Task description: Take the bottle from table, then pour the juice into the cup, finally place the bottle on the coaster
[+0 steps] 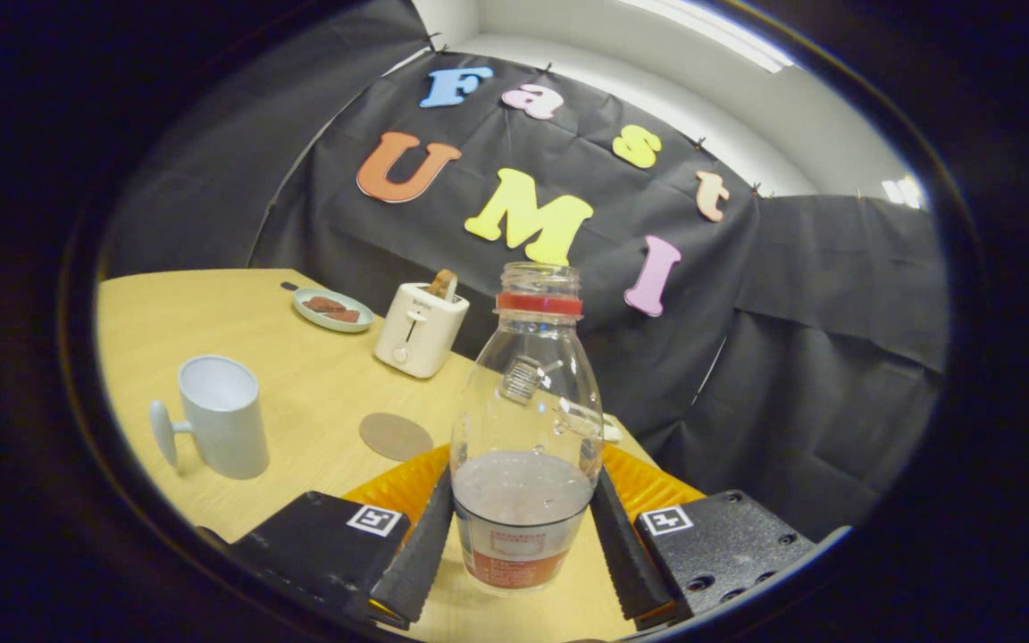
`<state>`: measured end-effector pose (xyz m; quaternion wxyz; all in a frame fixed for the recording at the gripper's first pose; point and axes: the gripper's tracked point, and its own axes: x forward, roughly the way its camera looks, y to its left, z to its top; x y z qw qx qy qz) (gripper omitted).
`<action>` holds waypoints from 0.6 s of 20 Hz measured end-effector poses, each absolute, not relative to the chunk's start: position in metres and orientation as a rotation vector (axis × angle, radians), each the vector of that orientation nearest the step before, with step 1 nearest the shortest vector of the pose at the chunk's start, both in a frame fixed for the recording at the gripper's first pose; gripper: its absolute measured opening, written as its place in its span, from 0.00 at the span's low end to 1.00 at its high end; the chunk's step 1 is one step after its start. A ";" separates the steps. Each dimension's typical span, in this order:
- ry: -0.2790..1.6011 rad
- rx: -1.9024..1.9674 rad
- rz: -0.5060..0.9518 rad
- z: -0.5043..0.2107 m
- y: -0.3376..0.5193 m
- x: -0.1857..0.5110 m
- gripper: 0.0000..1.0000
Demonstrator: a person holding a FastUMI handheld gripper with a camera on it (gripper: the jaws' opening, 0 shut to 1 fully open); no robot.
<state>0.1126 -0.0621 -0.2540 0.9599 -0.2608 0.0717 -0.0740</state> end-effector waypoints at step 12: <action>0.111 -0.919 -0.173 -0.222 -0.039 0.128 0.82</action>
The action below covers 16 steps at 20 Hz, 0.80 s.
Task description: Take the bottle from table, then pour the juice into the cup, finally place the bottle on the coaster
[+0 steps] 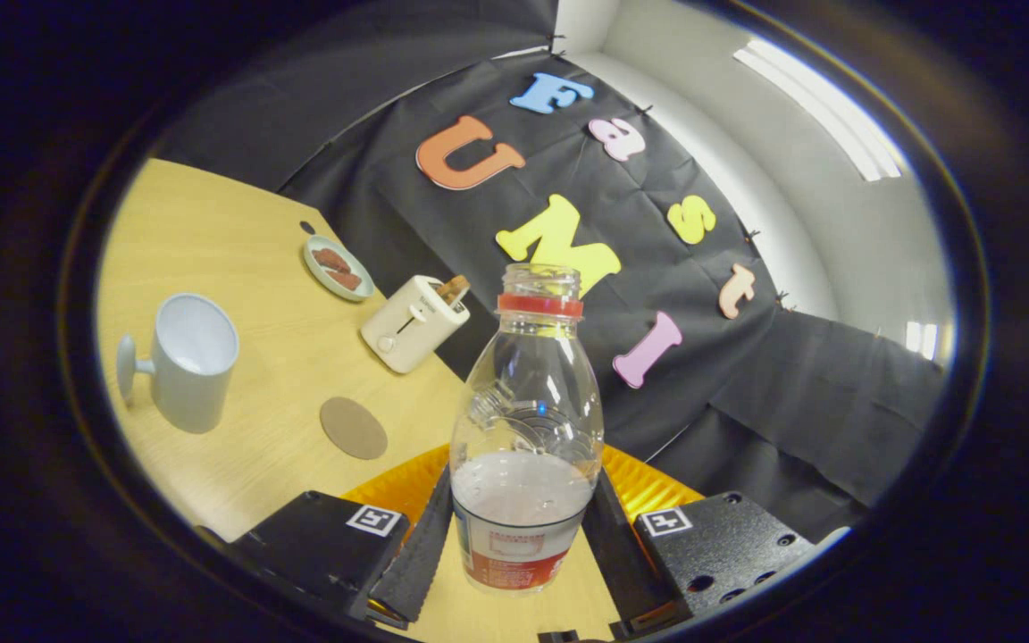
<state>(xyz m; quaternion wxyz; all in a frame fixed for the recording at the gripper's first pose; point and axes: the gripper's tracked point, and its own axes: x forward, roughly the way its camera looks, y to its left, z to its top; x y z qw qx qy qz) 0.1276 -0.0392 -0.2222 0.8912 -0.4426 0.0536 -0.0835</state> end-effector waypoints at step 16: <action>0.117 -1.435 -0.077 -0.223 0.002 0.156 0.82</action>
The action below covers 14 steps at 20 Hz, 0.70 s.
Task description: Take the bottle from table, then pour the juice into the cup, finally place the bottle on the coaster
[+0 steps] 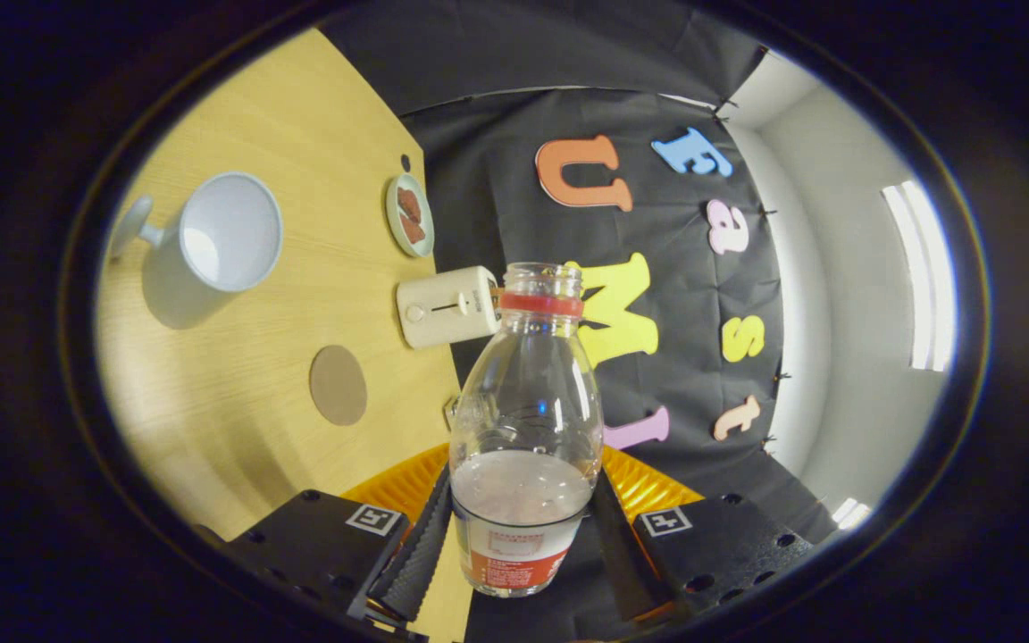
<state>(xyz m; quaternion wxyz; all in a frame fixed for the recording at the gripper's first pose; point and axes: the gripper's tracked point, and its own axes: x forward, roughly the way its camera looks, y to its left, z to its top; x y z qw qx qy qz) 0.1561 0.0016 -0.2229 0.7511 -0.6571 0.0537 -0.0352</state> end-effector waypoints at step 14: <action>0.096 -1.715 -0.059 -0.226 0.021 0.149 0.82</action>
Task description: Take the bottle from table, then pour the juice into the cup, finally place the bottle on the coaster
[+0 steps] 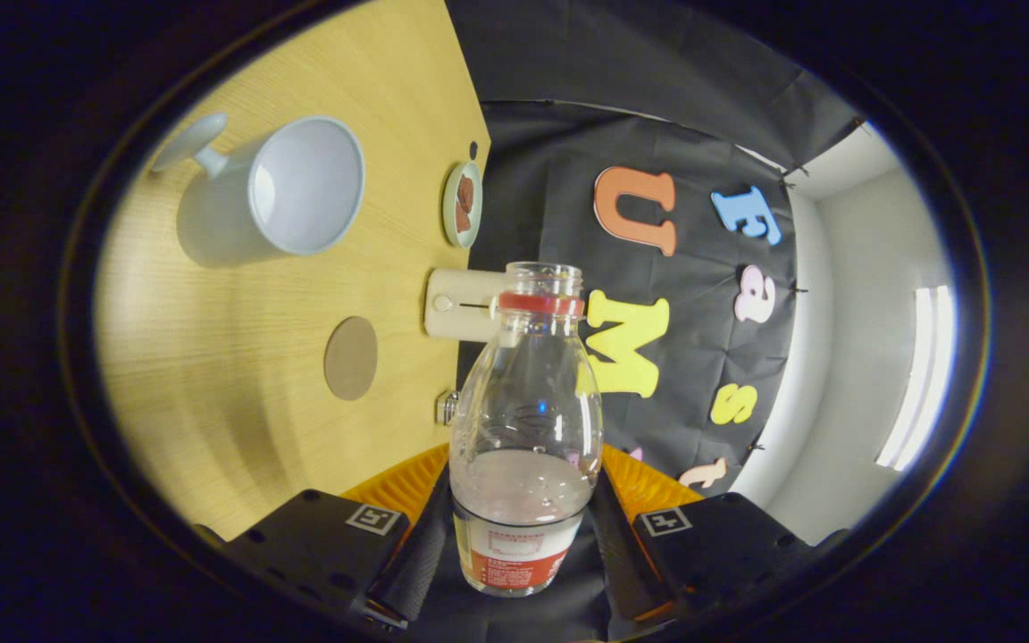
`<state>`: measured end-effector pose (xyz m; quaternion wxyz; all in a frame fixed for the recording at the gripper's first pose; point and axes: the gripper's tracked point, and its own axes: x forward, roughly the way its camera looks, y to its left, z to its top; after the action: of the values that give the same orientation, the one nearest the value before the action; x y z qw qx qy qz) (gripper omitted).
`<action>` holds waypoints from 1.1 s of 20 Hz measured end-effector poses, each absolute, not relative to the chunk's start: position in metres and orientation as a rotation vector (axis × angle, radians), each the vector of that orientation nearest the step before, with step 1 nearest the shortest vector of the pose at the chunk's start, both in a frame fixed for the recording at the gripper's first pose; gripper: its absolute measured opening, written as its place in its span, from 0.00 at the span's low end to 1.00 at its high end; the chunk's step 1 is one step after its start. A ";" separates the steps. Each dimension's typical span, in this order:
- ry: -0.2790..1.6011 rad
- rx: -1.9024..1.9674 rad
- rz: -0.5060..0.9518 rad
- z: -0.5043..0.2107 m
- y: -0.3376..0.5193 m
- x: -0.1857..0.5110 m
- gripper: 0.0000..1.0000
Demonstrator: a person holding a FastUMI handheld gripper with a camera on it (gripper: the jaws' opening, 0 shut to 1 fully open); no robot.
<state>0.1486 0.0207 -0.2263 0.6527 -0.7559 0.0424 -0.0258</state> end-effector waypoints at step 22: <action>0.126 -1.861 -0.064 -0.230 0.032 0.149 0.82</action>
<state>0.1493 0.0316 -0.2301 0.5954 -0.8011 0.0544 -0.0275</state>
